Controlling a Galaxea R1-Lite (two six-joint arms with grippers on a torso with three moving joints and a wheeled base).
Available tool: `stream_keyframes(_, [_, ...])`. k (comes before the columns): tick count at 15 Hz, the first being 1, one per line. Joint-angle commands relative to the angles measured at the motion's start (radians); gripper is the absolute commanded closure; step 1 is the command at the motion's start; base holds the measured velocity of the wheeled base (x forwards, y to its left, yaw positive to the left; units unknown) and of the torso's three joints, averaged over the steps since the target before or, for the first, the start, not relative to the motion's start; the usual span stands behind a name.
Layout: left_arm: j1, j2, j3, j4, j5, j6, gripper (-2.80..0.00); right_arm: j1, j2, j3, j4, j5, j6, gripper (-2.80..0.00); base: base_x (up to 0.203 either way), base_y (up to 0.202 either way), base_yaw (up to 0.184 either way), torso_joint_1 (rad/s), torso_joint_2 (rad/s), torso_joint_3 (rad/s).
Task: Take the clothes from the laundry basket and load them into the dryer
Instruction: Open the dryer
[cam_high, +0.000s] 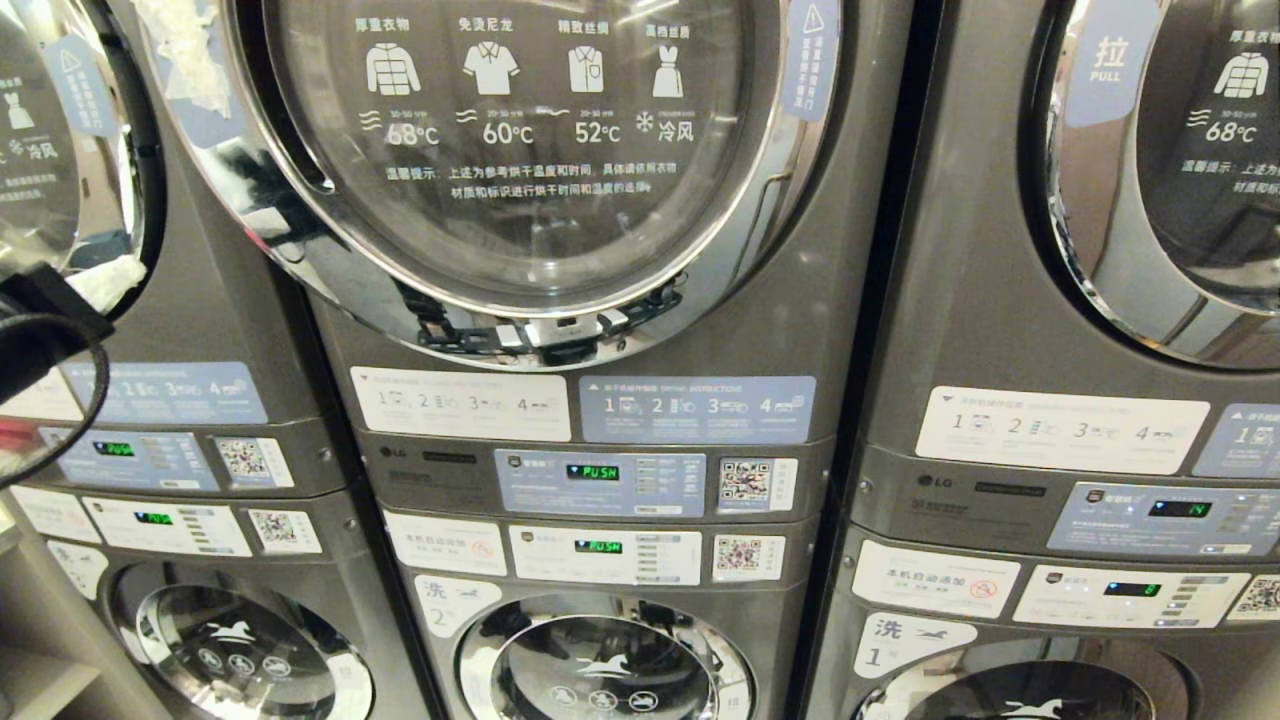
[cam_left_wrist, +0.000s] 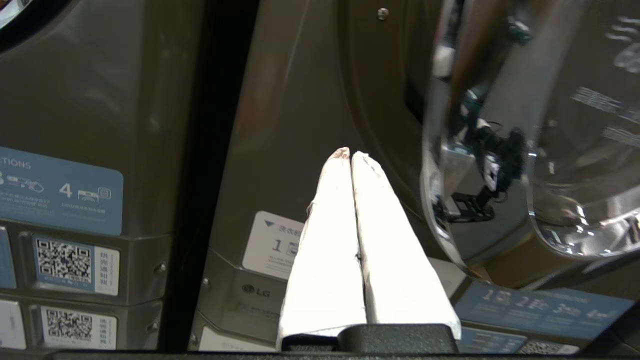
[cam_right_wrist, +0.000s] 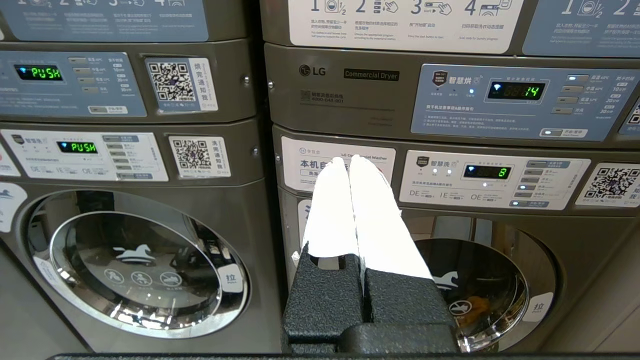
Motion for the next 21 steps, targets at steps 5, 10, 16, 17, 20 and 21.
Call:
stream_keyframes(5, [0.007, 0.242, -0.106, -0.158, -0.128, -0.016, 0.00, 0.000, -0.002, 0.000, 0.001, -0.001, 0.001, 0.00, 0.000, 0.000, 0.000, 0.000, 0.00, 0.000])
stream_keyframes(10, [0.006, 0.405, -0.242, -0.298, -0.192, -0.033, 0.00, 0.000, -0.002, 0.002, 0.001, -0.002, -0.001, 0.00, 0.000, 0.000, 0.000, 0.000, 0.00, 0.000])
stream_keyframes(16, [-0.019, 0.459, -0.303, -0.341, -0.327, -0.036, 0.00, 0.000, -0.002, 0.000, 0.001, -0.001, -0.006, 0.00, 0.000, 0.000, 0.000, 0.000, 0.00, 0.000])
stream_keyframes(17, [-0.035, 0.457, -0.302, -0.341, -0.327, -0.035, 0.00, 0.000, -0.002, 0.000, 0.001, -0.002, -0.007, 0.00, 0.000, 0.000, 0.000, 0.000, 0.00, 0.000])
stream_keyframes(20, [-0.077, 0.456, -0.305, -0.360, -0.326, -0.030, 0.00, 0.000, -0.002, 0.000, 0.001, -0.001, -0.008, 0.00, 0.000, 0.000, 0.000, 0.000, 0.00, 0.000])
stream_keyframes(21, [-0.087, 0.453, -0.305, -0.366, -0.326, -0.030, 0.00, 0.000, -0.002, 0.000, 0.001, -0.001, -0.008, 0.00, 0.000, 0.000, 0.000, 0.000, 0.00, 0.000])
